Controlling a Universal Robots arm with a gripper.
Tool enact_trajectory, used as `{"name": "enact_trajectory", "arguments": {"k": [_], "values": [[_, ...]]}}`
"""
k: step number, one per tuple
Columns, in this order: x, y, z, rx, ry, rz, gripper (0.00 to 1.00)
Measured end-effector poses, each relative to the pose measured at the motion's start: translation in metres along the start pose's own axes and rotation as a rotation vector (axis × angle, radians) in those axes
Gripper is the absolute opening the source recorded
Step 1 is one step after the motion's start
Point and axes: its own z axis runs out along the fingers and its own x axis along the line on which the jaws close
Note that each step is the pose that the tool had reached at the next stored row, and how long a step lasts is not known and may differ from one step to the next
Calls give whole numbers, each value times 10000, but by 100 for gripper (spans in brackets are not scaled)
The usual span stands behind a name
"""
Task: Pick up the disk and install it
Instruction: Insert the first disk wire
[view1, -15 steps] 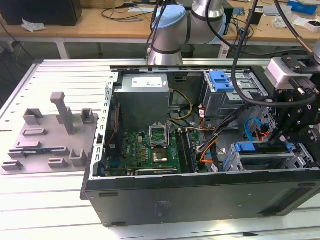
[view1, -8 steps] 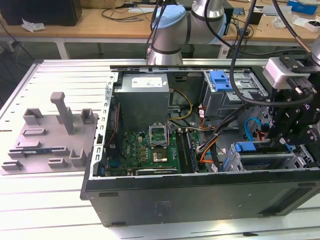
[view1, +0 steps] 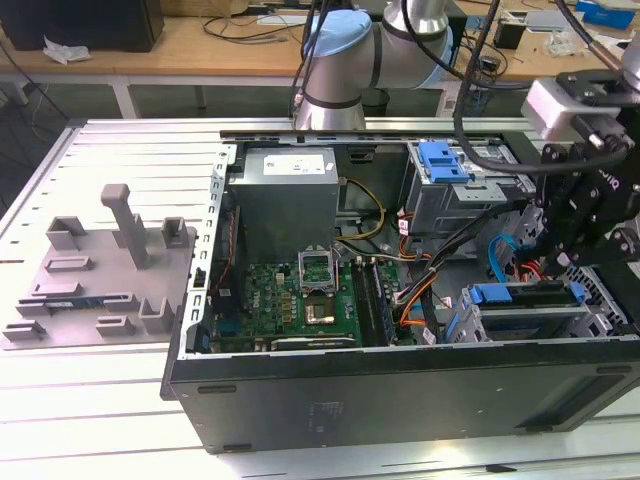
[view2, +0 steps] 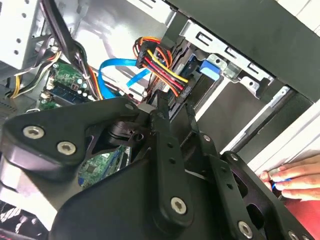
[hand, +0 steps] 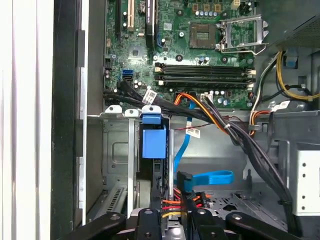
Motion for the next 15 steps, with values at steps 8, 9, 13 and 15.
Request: {"name": "enact_trajectory", "arguments": {"k": [8,9,13,15], "values": [[-152,5,-190,5,54,4,30],[-170,6,-207,6,63,3,30],[-228,6,-252,5,230,7,30],[-229,6,-251,5,261,8,30]]}}
